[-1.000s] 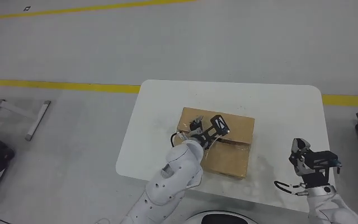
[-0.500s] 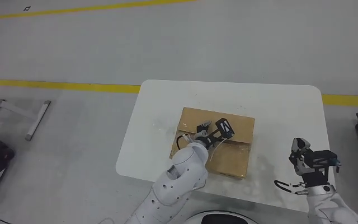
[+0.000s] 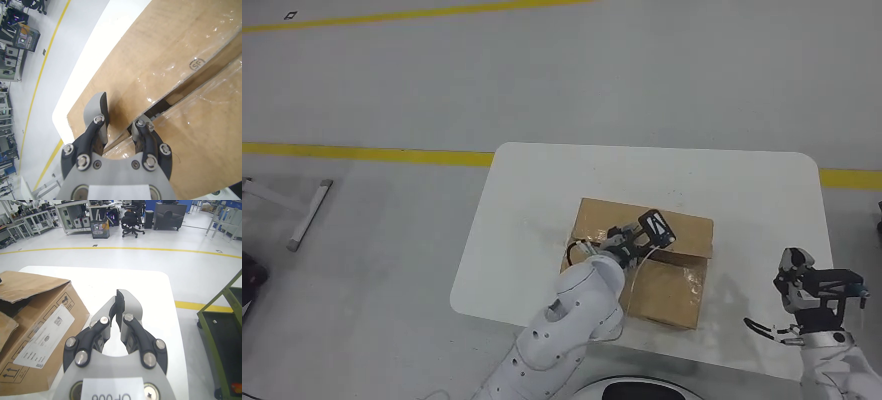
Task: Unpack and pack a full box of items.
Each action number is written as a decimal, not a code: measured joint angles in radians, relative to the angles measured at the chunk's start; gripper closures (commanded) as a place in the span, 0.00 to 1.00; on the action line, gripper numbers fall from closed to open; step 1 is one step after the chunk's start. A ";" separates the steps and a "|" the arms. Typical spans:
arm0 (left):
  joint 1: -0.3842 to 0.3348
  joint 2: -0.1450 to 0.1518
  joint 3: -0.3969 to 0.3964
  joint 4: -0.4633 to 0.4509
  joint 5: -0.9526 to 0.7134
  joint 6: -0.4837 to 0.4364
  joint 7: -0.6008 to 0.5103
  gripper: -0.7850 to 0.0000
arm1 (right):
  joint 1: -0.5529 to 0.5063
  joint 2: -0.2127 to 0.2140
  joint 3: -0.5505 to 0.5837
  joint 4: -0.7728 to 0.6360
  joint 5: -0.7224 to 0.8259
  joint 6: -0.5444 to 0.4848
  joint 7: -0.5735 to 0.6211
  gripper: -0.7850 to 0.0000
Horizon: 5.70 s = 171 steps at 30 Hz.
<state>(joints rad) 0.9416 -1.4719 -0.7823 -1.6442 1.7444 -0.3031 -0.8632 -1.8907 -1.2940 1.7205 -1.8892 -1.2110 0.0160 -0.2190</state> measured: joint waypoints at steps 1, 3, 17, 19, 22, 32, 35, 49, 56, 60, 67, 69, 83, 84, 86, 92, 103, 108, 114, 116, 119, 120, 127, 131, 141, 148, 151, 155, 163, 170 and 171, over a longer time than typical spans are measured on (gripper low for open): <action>0.001 -0.003 0.000 -0.008 -0.013 0.005 -0.012 1.00 | -0.001 0.000 0.006 0.001 0.004 0.000 -0.001 1.00; 0.001 -0.008 0.002 -0.029 -0.043 0.009 -0.035 0.80 | -0.004 0.000 0.018 0.001 0.013 -0.002 -0.003 1.00; -0.200 -0.053 0.020 0.086 0.032 0.023 0.063 0.00 | -0.030 -0.005 0.049 -0.022 0.037 -0.014 -0.016 1.00; -0.247 -0.064 0.025 0.134 0.032 0.032 0.076 0.00 | -0.034 -0.005 0.048 -0.025 0.035 -0.016 -0.017 1.00; -0.319 -0.086 0.040 0.219 0.023 0.048 0.095 0.00 | -0.040 -0.007 0.044 -0.028 0.030 -0.016 -0.021 1.00; -0.483 -0.177 0.130 0.566 -0.040 0.126 0.169 0.00 | -0.057 -0.011 0.043 -0.048 0.015 -0.011 -0.022 1.00; -0.508 -0.206 0.158 0.653 -0.064 0.136 0.169 0.00 | -0.060 -0.012 0.047 -0.050 0.016 -0.009 -0.021 1.00; -0.505 -0.230 0.057 0.597 -0.193 0.104 0.182 0.00 | -0.055 -0.017 0.041 -0.043 0.027 -0.030 -0.021 1.00; -0.288 -0.152 -0.133 0.230 -0.244 -0.065 0.021 0.00 | -0.045 -0.014 0.044 -0.035 0.044 -0.118 -0.015 1.00; -0.133 -0.119 -0.233 0.047 -0.364 -0.187 -0.075 0.00 | -0.041 -0.007 0.057 -0.031 0.042 -0.214 0.002 1.00; 0.068 -0.075 -0.369 -0.162 -0.532 -0.298 -0.224 0.00 | -0.040 0.008 0.065 -0.032 0.003 -0.439 -0.005 1.00; 0.118 -0.064 -0.404 -0.208 -0.570 -0.313 -0.254 0.00 | -0.041 0.015 0.071 -0.031 -0.004 -0.529 0.000 1.00; 0.216 -0.040 -0.470 -0.287 -0.608 -0.326 -0.268 0.00 | -0.032 0.022 0.060 -0.022 -0.042 -0.601 0.032 1.00; 0.216 -0.040 -0.470 -0.287 -0.608 -0.326 -0.268 0.00 | -0.026 0.024 0.056 -0.017 -0.022 -0.619 0.056 1.00; 0.216 -0.040 -0.470 -0.287 -0.608 -0.326 -0.268 0.00 | -0.011 0.027 0.052 -0.004 0.032 -0.656 0.114 0.90; 0.216 -0.040 -0.470 -0.287 -0.608 -0.326 -0.268 0.00 | 0.028 0.034 0.029 0.022 0.162 -0.712 0.238 0.75; 0.216 -0.040 -0.470 -0.287 -0.608 -0.326 -0.268 0.00 | 0.060 0.045 -0.012 0.031 0.266 -0.743 0.349 0.63; 0.216 -0.040 -0.470 -0.287 -0.608 -0.326 -0.268 0.00 | 0.076 0.046 -0.037 0.032 0.259 -0.714 0.354 0.62; 0.216 -0.040 -0.470 -0.287 -0.608 -0.326 -0.268 0.00 | 0.078 0.051 -0.048 0.025 0.295 -0.718 0.374 0.87; 0.216 -0.040 -0.470 -0.287 -0.608 -0.326 -0.268 0.00 | 0.070 0.054 -0.044 0.013 0.330 -0.742 0.383 1.00; 0.218 -0.040 -0.470 -0.287 -0.608 -0.323 -0.264 0.00 | 0.053 0.060 -0.031 -0.014 0.372 -0.793 0.403 1.00; 0.222 -0.039 -0.469 -0.287 -0.607 -0.319 -0.254 0.00 | 0.047 0.062 -0.025 -0.023 0.372 -0.805 0.408 1.00; 0.205 -0.026 -0.466 -0.304 -0.619 -0.283 -0.237 0.00 | 0.000 0.070 -0.003 -0.086 0.291 -0.857 0.362 1.00; 0.177 -0.021 -0.461 -0.321 -0.630 -0.242 -0.253 0.00 | -0.020 0.070 0.002 -0.107 0.219 -0.852 0.294 1.00; 0.152 -0.003 -0.455 -0.349 -0.651 -0.214 -0.275 0.00 | 0.036 0.083 0.088 -0.126 0.100 -0.868 0.175 1.00; 0.143 0.007 -0.433 -0.338 -0.659 -0.188 -0.285 0.00 | 0.030 0.091 0.112 -0.155 -0.058 -0.910 0.058 1.00; 0.134 0.010 -0.412 -0.320 -0.658 -0.178 -0.307 0.00 | -0.002 0.091 0.103 -0.159 -0.144 -0.892 -0.023 1.00; 0.119 0.014 -0.375 -0.297 -0.682 -0.177 -0.349 0.00 | -0.031 0.092 0.090 -0.148 -0.240 -0.867 -0.116 1.00; 0.101 0.024 -0.330 -0.286 -0.688 -0.166 -0.380 0.00 | -0.054 0.101 0.083 -0.128 -0.307 -0.870 -0.226 1.00; 0.096 0.034 -0.296 -0.282 -0.690 -0.177 -0.412 0.00 | -0.059 0.108 0.078 -0.111 -0.318 -0.869 -0.267 0.50; 0.095 0.035 -0.293 -0.283 -0.693 -0.180 -0.415 0.00 | -0.061 0.108 0.079 -0.108 -0.312 -0.870 -0.272 0.00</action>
<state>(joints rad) 1.0371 -1.4364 -1.0749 -1.9270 1.0517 -0.4829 -1.2786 -1.9515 -1.1858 1.7990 -1.9972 -1.5228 -0.8537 -0.4908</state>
